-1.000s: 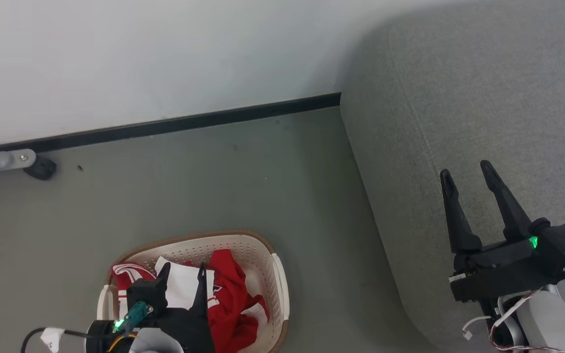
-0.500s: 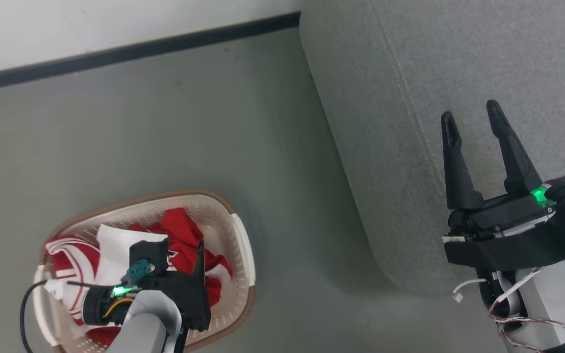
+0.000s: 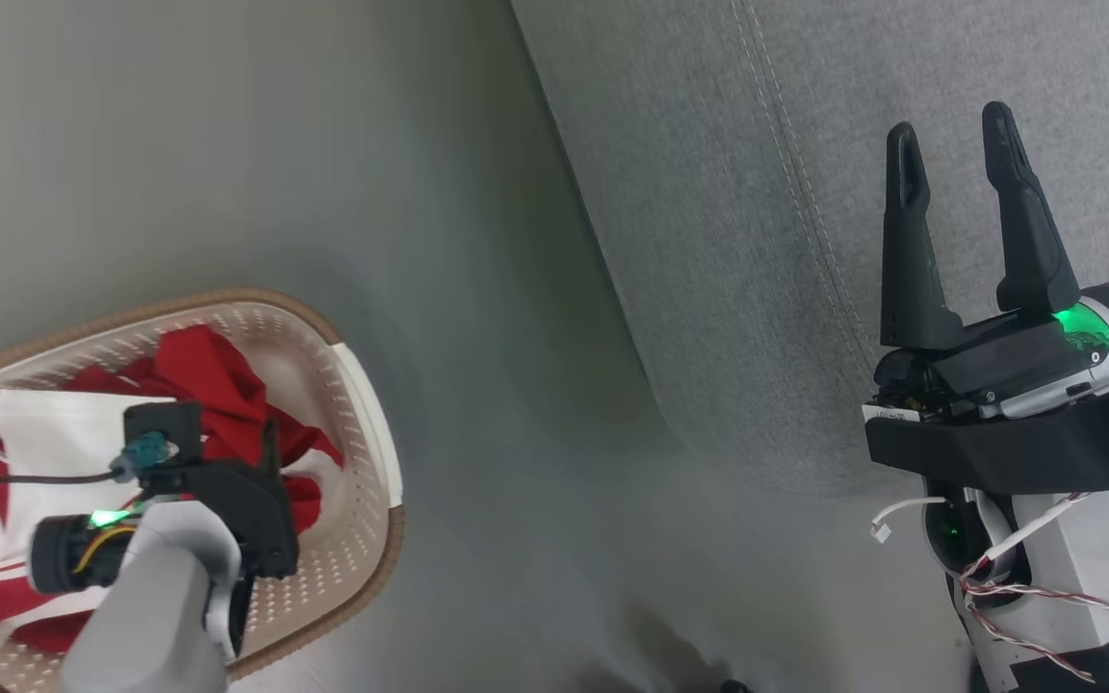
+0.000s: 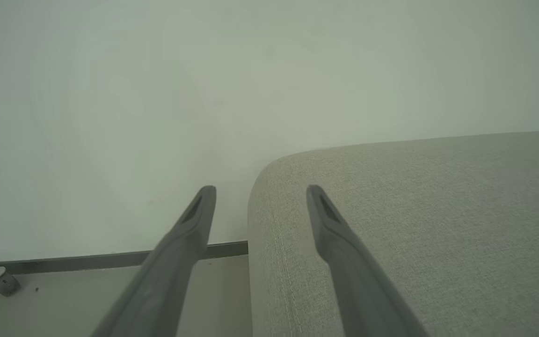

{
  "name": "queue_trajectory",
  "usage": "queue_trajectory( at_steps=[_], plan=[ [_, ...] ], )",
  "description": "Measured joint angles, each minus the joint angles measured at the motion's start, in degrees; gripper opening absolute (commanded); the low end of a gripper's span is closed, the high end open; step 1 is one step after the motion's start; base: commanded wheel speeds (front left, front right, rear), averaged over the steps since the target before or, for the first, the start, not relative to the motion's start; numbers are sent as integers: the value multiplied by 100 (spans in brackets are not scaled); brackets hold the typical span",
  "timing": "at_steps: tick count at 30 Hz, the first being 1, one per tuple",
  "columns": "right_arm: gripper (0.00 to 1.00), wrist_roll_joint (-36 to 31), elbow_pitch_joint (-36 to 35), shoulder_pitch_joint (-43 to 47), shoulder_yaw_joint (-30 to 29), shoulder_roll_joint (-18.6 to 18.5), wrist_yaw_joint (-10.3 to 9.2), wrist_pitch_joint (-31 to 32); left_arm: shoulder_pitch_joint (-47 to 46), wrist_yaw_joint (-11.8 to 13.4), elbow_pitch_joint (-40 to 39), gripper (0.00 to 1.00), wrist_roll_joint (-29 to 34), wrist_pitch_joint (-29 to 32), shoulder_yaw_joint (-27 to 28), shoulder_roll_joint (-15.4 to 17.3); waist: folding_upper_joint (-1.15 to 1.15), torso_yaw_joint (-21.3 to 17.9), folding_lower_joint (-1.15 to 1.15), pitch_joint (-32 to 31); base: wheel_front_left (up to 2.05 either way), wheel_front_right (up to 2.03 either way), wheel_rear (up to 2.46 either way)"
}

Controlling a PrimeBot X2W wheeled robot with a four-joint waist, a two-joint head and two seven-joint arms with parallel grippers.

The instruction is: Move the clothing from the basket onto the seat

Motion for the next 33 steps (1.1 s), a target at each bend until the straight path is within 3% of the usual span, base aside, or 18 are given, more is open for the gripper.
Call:
queue_trajectory(
  at_steps=[7,17,18,20,33],
  plan=[
    [100,36,-81,-89,-53,110,37,0,-259,57,227,100,1,107,96,296,0,-324,0,461,0,0,0],
    [100,30,-102,-97,-147,192,142,0,-426,258,709,100,52,309,111,356,-1,-621,-1,858,0,0,0],
    [100,29,-102,-98,-158,193,144,0,-465,260,765,83,53,338,111,355,0,-623,-1,869,0,0,0],
    [100,27,-102,-101,-167,198,179,0,-517,307,825,2,68,358,110,352,0,-614,-1,877,0,0,0],
    [100,-134,-11,-204,-252,210,280,0,-632,357,1132,0,86,311,99,7,-1,-435,-1,734,0,0,0]
  ],
)
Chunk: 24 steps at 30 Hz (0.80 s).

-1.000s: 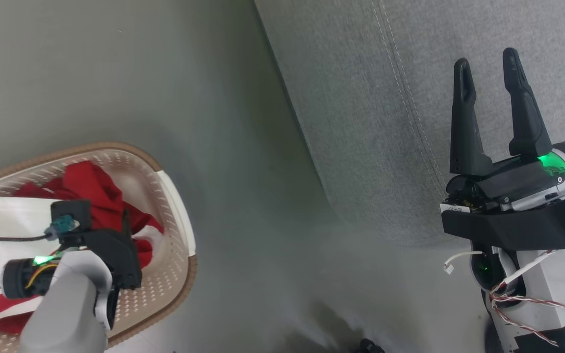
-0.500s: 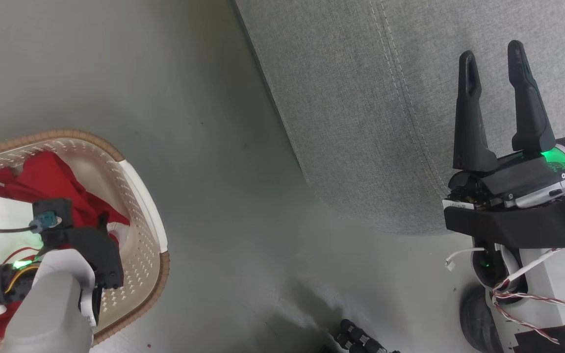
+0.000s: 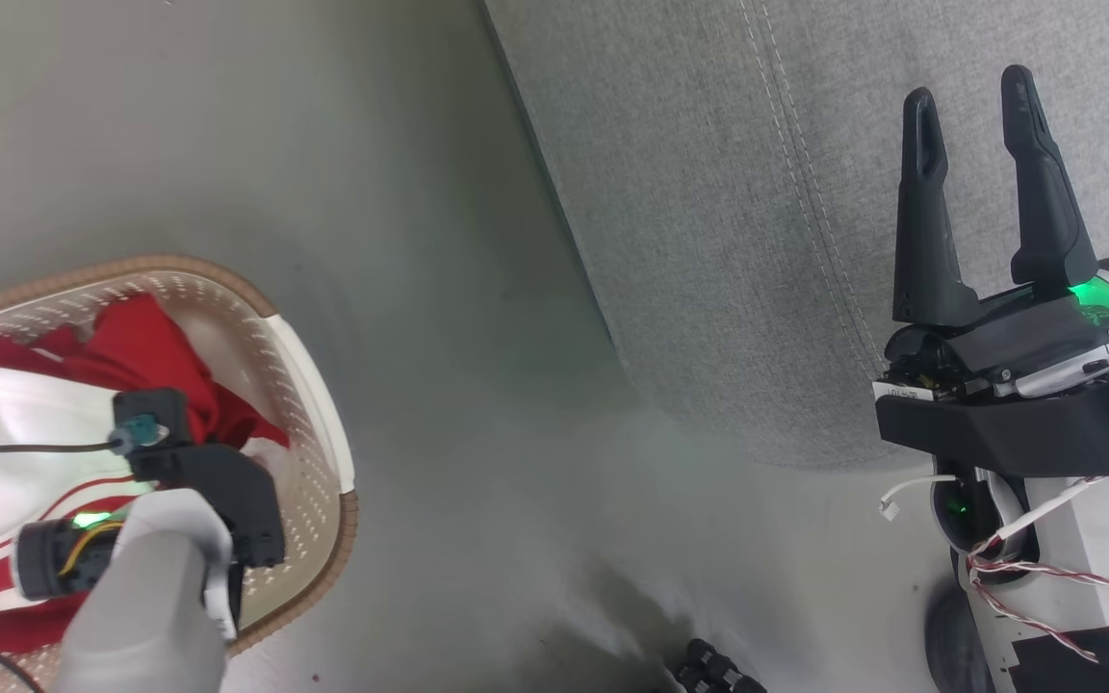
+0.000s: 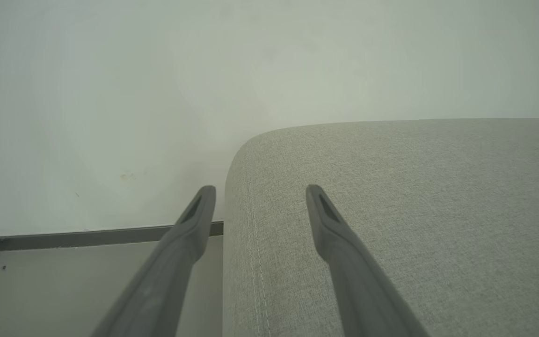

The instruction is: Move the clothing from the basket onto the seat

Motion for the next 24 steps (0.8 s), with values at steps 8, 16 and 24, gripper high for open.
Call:
queue_trajectory(
  at_steps=[8,16,24],
  plan=[
    [100,-67,213,4,-69,-51,56,0,5,-13,64,0,-26,-221,-53,-365,0,264,0,-281,0,0,0],
    [100,-165,514,94,-68,-245,113,0,97,-183,109,0,-144,-564,-77,-536,0,672,0,-642,0,0,0],
    [100,-255,814,269,-54,-393,164,0,386,-369,112,0,-271,-948,-100,-598,0,1156,0,-1070,0,0,0]
  ],
)
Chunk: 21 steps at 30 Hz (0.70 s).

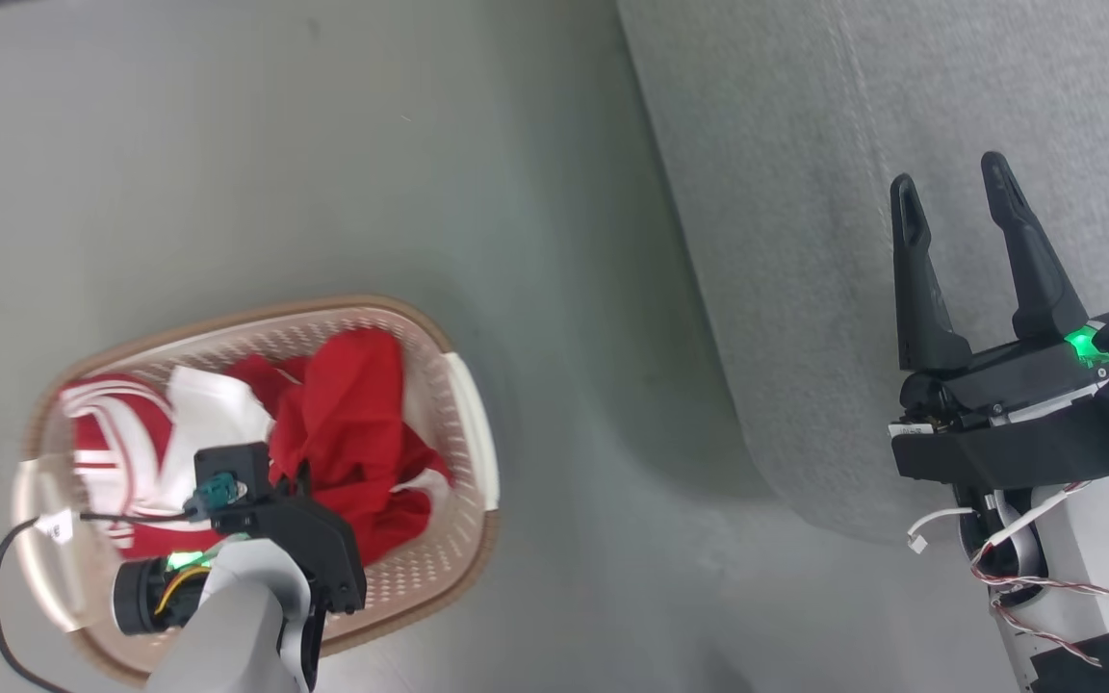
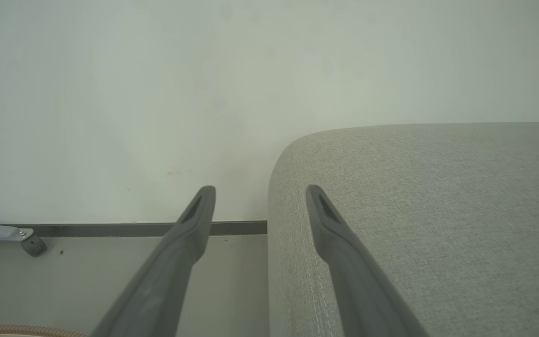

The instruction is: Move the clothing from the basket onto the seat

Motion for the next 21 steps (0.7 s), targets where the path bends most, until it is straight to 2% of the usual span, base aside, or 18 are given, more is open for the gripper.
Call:
queue_trajectory(
  at_steps=[11,21],
  plan=[
    [100,-42,472,234,92,-42,49,0,379,-259,-276,0,-427,-357,-194,-18,0,584,0,-736,0,0,0],
    [100,-38,836,617,108,-40,52,1,627,-400,-655,0,-700,-488,-325,-20,0,914,-1,-1385,0,0,0]
  ],
)
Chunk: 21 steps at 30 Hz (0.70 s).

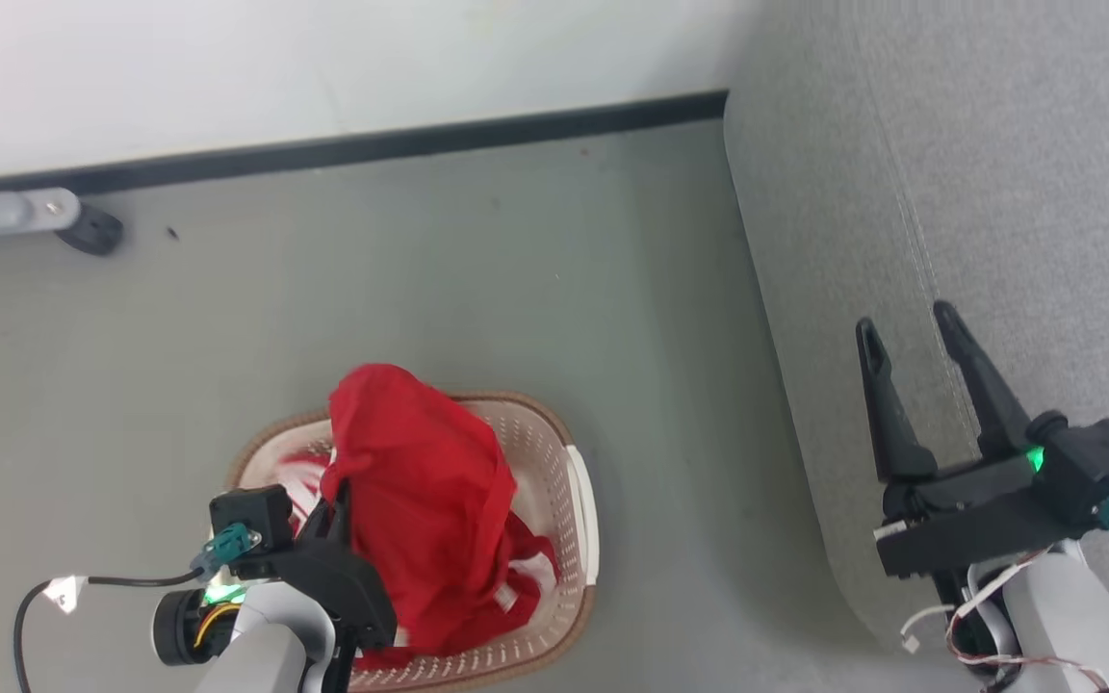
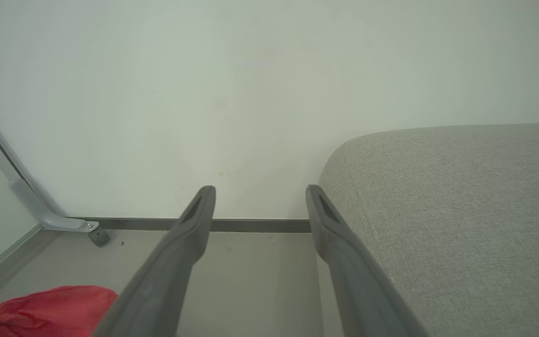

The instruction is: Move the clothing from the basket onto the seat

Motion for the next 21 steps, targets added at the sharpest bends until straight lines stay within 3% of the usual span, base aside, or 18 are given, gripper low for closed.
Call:
queue_trajectory(
  at_steps=[9,21],
  plan=[
    [100,4,270,333,1,35,0,0,271,-48,-354,0,101,-43,70,1,0,253,0,-624,0,0,0],
    [100,9,497,817,103,151,0,0,855,2,-1747,0,427,-45,249,224,0,404,0,-1410,0,0,0]
  ],
)
